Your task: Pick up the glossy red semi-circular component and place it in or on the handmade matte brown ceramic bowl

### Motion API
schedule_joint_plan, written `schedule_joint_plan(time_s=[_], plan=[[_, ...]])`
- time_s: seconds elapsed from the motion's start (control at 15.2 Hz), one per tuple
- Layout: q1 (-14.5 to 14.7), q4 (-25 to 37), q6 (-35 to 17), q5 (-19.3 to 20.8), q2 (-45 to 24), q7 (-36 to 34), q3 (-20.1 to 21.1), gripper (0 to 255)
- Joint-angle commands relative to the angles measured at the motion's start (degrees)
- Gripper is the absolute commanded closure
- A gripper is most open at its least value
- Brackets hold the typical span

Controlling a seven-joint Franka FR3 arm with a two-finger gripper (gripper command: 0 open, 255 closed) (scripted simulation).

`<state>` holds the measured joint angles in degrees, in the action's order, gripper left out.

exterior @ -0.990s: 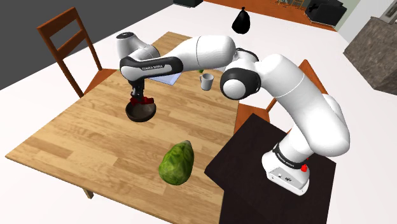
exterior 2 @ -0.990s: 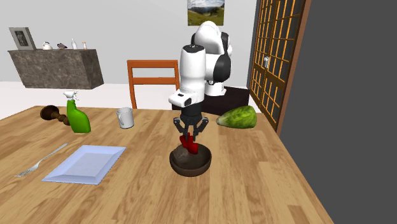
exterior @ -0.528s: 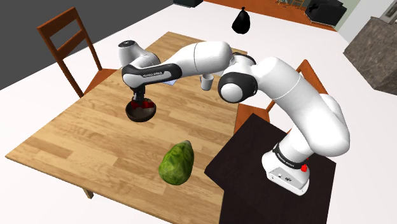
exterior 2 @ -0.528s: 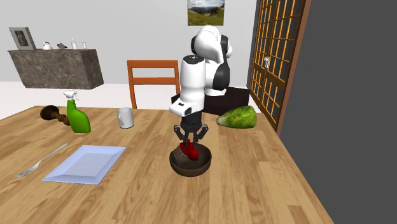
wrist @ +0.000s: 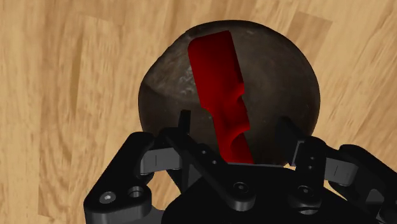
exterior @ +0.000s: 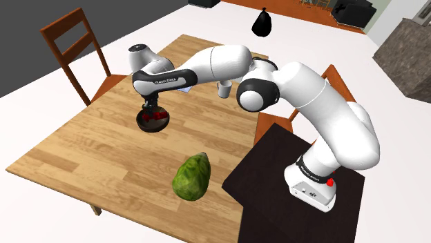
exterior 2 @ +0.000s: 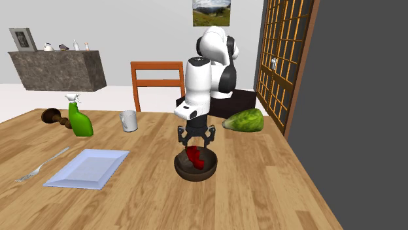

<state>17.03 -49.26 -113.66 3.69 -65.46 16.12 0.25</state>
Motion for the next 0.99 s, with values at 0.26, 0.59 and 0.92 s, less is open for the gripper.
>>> schedule_joint_plan(time_s=[0.26,0.59,0.92], plan=[[0.1,-0.2,1.0,0.0,1.2,0.0,0.0,0],[0.2,0.4,4.3,-0.1,3.8,0.0,0.1,0],[0.2,0.5,4.3,-0.1,3.8,0.0,0.1,0]])
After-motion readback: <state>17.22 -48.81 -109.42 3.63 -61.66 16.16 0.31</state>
